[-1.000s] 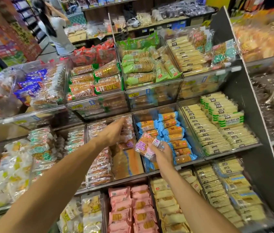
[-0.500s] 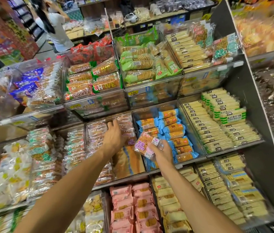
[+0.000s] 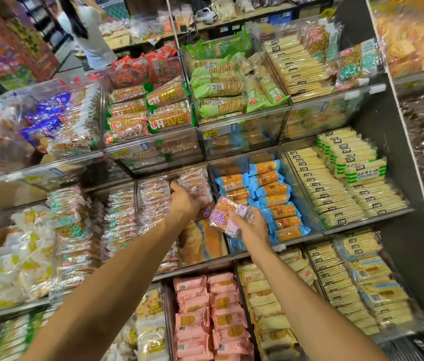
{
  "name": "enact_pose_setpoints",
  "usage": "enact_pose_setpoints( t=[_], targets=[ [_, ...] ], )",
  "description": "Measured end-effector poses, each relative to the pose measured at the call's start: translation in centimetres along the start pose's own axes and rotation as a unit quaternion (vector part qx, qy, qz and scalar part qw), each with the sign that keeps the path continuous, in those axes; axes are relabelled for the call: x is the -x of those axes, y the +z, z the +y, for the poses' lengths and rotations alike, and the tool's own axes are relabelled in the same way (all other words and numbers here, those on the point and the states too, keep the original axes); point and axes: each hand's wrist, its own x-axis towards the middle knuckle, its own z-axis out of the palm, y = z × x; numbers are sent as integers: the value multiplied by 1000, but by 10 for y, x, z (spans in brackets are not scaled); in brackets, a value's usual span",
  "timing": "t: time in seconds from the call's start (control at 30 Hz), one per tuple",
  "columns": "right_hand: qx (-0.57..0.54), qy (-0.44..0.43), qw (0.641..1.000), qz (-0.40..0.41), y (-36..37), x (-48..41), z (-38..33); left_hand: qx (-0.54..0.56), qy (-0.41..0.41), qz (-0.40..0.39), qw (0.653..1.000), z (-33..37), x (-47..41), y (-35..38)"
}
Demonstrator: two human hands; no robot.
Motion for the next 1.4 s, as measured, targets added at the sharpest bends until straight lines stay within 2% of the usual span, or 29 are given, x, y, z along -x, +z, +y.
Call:
enact_pose_setpoints(
  t=[0.1, 0.2, 0.27, 0.37, 0.43, 0.5, 0.63, 0.73, 0.8, 0.93, 1.0, 1.1, 1.2, 1.3, 1.4],
  targets=[
    [2, -3, 1000, 2, -1, 6, -8, 9, -1, -24, 1000, -5, -8, 0],
    [2, 10, 1000, -11, 0, -7, 10, -38, 18, -24, 999, 4, 12, -7],
    [8, 10, 1000, -13, -1, 4, -5, -59, 17, -29, 998, 6, 15, -8],
    [40, -39, 998, -18, -2, 26, -33, 6, 8, -43, 999, 4, 11, -11],
    [119, -117, 985, -39, 2, 30, -48, 80, 12, -63, 995, 3, 11, -17],
    [243, -205, 946, -57, 8, 31, -64, 157, 2, -52, 986, 4, 12, -24],
    [419, -343, 838, -71, 34, 17, -89, 295, -30, -78, 952, 16, 30, -41],
    [506, -387, 765, -89, 59, 3, -94, 304, -33, -125, 944, 24, 49, -51],
    [546, -383, 740, -88, 69, -4, -95, 306, -18, -137, 942, 31, 61, -54],
    [572, -412, 707, -64, 72, -9, -81, 339, -23, -106, 935, 26, 71, -46],
    [559, -410, 720, -30, 71, -9, -66, 352, -8, -106, 930, 13, 67, -34],
    [492, -327, 806, 37, 68, -12, -46, 393, -39, -70, 916, -15, 44, -10],
    [435, -231, 870, 8, 62, -13, -35, 425, -60, -36, 903, -33, 32, 9],
    [369, -198, 908, -8, 57, -14, -31, 429, -58, 2, 902, -4, 58, -2],
    [348, -176, 921, -4, 58, -18, -30, 430, -70, 4, 900, -1, 53, -4]
  ],
)
